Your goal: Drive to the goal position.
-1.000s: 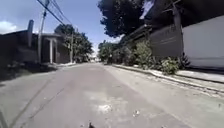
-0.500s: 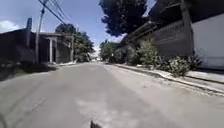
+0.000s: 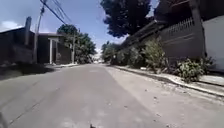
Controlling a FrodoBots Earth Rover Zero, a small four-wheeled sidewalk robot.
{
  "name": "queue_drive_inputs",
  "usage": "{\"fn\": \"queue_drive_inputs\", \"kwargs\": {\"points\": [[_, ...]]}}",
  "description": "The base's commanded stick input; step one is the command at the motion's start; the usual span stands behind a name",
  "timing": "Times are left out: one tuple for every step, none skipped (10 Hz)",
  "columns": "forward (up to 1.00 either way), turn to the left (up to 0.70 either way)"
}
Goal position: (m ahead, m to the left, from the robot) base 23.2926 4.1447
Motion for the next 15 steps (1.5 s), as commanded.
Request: {"fn": "queue_drive_inputs", "kwargs": {"points": [[1.0,0.0],[1.0,0.0],[1.0,0.0],[1.0,0.0],[1.0,0.0],[1.0,0.0],[1.0,0.0],[1.0,0.0],[1.0,0.0],[1.0,0.0],[1.0,0.0],[1.0,0.0],[1.0,0.0],[1.0,0.0],[1.0,0.0]]}}
